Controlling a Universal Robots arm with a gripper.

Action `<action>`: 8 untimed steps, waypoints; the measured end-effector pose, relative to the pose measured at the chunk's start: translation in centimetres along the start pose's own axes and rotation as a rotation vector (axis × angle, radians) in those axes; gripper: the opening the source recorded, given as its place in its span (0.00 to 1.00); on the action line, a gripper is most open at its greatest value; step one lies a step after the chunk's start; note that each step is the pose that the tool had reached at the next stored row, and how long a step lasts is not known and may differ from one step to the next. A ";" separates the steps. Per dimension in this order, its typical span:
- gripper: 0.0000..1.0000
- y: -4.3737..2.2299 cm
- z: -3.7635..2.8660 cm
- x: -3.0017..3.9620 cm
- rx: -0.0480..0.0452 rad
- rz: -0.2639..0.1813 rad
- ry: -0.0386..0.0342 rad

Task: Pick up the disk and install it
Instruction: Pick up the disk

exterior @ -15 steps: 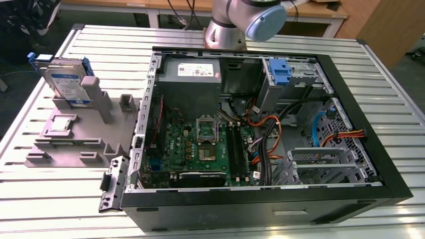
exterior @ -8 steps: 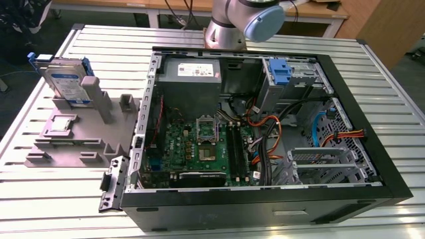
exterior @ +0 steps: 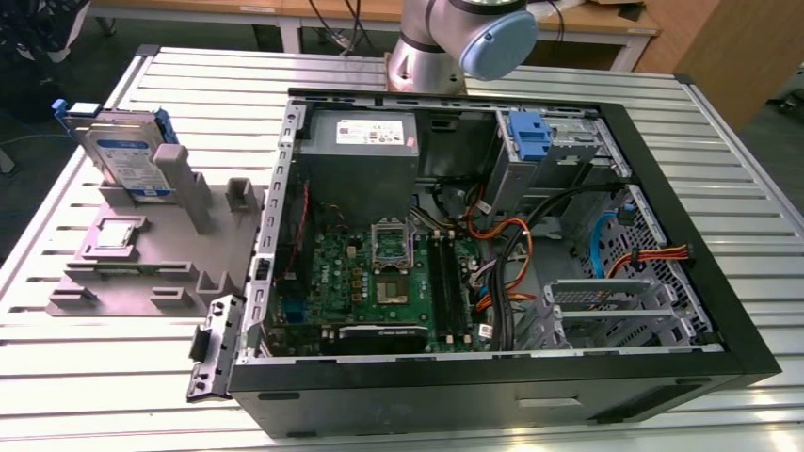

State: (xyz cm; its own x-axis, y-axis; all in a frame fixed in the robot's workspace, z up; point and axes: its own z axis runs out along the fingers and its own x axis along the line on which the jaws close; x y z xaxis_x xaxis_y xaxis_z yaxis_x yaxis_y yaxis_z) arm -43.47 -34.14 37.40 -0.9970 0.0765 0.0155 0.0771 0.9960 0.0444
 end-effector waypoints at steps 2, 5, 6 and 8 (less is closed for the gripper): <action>0.10 0.00 0.00 0.01 0.0000 0.000 0.0000; 0.10 0.00 0.00 0.01 0.0000 0.000 0.0000; 0.10 0.00 0.00 0.01 0.0000 0.000 0.0000; 0.10 0.00 0.00 0.01 0.0000 0.000 0.0000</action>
State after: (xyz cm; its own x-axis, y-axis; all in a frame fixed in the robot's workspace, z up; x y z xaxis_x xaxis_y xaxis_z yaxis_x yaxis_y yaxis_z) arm -43.48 -34.14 37.40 -0.9970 0.0764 0.0154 0.0770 0.9960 0.0444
